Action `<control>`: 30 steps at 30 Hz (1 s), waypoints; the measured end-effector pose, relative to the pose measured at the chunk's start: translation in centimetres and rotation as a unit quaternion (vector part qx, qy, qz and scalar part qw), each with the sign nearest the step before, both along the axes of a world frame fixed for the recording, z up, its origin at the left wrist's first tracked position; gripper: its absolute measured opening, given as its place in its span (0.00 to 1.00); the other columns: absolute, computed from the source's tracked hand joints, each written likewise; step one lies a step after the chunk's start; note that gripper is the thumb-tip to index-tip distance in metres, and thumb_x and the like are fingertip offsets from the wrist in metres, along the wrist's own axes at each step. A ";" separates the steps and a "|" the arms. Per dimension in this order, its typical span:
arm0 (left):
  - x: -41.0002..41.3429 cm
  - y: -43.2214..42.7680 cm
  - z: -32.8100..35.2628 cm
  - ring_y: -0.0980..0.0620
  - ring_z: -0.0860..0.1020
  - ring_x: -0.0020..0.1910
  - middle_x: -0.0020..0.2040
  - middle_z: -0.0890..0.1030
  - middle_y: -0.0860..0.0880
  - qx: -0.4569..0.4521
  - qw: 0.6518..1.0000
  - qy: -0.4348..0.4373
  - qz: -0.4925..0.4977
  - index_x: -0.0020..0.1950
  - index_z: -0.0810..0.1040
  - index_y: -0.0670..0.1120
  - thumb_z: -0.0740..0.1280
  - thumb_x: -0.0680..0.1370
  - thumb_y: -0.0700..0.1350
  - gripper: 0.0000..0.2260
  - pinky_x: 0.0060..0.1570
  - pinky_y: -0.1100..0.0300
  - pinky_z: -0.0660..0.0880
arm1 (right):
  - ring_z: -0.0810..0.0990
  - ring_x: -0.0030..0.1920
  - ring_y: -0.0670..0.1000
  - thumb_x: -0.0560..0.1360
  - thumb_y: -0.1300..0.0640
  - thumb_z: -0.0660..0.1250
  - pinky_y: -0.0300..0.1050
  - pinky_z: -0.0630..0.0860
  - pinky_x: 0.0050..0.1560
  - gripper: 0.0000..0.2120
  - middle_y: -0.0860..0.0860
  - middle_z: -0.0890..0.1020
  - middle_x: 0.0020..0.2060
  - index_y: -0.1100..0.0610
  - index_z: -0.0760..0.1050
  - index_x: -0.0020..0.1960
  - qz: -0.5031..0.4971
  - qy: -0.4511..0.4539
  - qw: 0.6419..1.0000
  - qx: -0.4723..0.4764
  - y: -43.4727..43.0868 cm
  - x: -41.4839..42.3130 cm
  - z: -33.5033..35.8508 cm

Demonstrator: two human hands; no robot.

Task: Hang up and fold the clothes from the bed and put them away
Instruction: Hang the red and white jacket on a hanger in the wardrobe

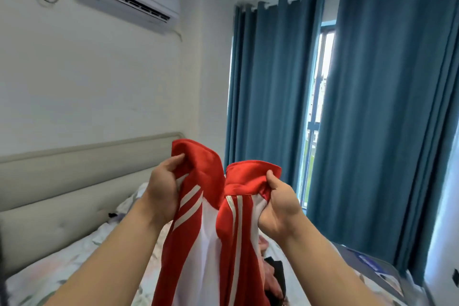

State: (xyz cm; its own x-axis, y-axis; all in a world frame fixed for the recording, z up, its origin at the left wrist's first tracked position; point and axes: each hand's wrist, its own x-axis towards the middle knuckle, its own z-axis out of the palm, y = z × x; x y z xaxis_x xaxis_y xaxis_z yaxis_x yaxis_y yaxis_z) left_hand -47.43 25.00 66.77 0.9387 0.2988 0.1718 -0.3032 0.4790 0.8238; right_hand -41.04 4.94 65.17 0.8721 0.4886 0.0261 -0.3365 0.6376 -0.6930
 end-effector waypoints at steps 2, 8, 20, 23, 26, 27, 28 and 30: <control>-0.2 -1.5 -0.2 0.43 0.83 0.33 0.36 0.84 0.39 0.015 1.000 0.015 0.001 0.37 0.85 0.40 0.60 0.76 0.48 0.18 0.35 0.54 0.81 | 0.83 0.58 0.63 0.85 0.46 0.53 0.59 0.76 0.60 0.27 0.66 0.82 0.58 0.69 0.75 0.64 0.004 -0.001 1.000 -0.006 0.2 -0.9 0.2; -1.1 -5.6 -0.8 0.40 0.83 0.39 0.44 0.83 0.35 0.054 0.996 0.035 -0.059 0.49 0.83 0.36 0.64 0.73 0.45 0.14 0.42 0.48 0.83 | 0.86 0.44 0.57 0.74 0.48 0.67 0.50 0.82 0.44 0.18 0.61 0.86 0.47 0.60 0.82 0.55 -0.038 -0.177 0.978 -0.106 0.6 -2.8 0.2; 1.0 -7.3 2.5 0.46 0.82 0.36 0.42 0.82 0.40 0.099 0.994 -0.007 0.042 0.53 0.80 0.40 0.62 0.82 0.49 0.13 0.37 0.53 0.81 | 0.87 0.46 0.58 0.82 0.48 0.62 0.54 0.84 0.45 0.13 0.58 0.87 0.46 0.57 0.77 0.57 -0.112 -0.171 0.962 -0.180 -2.2 -1.0 0.0; 0.5 -7.8 3.2 0.45 0.85 0.37 0.42 0.85 0.41 0.081 0.996 -0.028 -0.017 0.50 0.83 0.40 0.65 0.78 0.53 0.17 0.34 0.53 0.81 | 0.87 0.47 0.57 0.82 0.44 0.59 0.55 0.84 0.45 0.17 0.57 0.86 0.50 0.54 0.75 0.62 -0.093 -0.143 0.968 -0.183 -2.7 0.0 0.7; 0.3 -8.0 3.9 0.49 0.84 0.34 0.37 0.85 0.44 0.081 0.992 -0.069 -0.070 0.40 0.88 0.43 0.66 0.70 0.55 0.17 0.32 0.57 0.81 | 0.87 0.46 0.57 0.81 0.37 0.58 0.54 0.83 0.47 0.24 0.59 0.86 0.50 0.55 0.75 0.63 -0.028 -0.090 0.964 -0.249 -2.7 0.8 0.1; 0.3 -8.0 4.2 0.49 0.84 0.35 0.39 0.85 0.44 0.082 0.991 -0.081 -0.074 0.40 0.88 0.44 0.66 0.70 0.55 0.17 0.33 0.57 0.82 | 0.87 0.47 0.58 0.81 0.36 0.57 0.55 0.83 0.50 0.26 0.60 0.86 0.50 0.56 0.77 0.63 -0.001 -0.075 0.962 -0.263 -2.7 0.9 -0.3; 0.4 -7.7 4.5 0.48 0.84 0.36 0.40 0.85 0.43 0.085 0.990 -0.085 -0.072 0.41 0.88 0.44 0.65 0.72 0.55 0.17 0.34 0.57 0.82 | 0.87 0.49 0.58 0.81 0.35 0.57 0.56 0.82 0.53 0.28 0.60 0.86 0.50 0.57 0.78 0.62 0.015 -0.065 0.961 -0.267 -2.5 1.0 -0.7; 0.9 -6.9 4.8 0.47 0.84 0.37 0.41 0.85 0.42 0.093 0.992 -0.075 -0.049 0.46 0.87 0.42 0.63 0.79 0.52 0.17 0.35 0.56 0.82 | 0.86 0.50 0.59 0.80 0.36 0.59 0.56 0.82 0.54 0.27 0.61 0.86 0.51 0.58 0.81 0.59 0.009 -0.053 0.970 -0.236 -2.2 1.2 -1.1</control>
State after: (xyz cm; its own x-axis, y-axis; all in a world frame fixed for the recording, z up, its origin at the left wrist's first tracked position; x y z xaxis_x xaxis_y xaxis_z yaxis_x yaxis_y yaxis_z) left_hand -46.55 18.10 71.54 0.9210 0.1578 0.3562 -0.3895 0.3561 0.8494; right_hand -39.83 2.74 64.03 0.8683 0.4823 -0.1160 -0.2558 0.2352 -0.9377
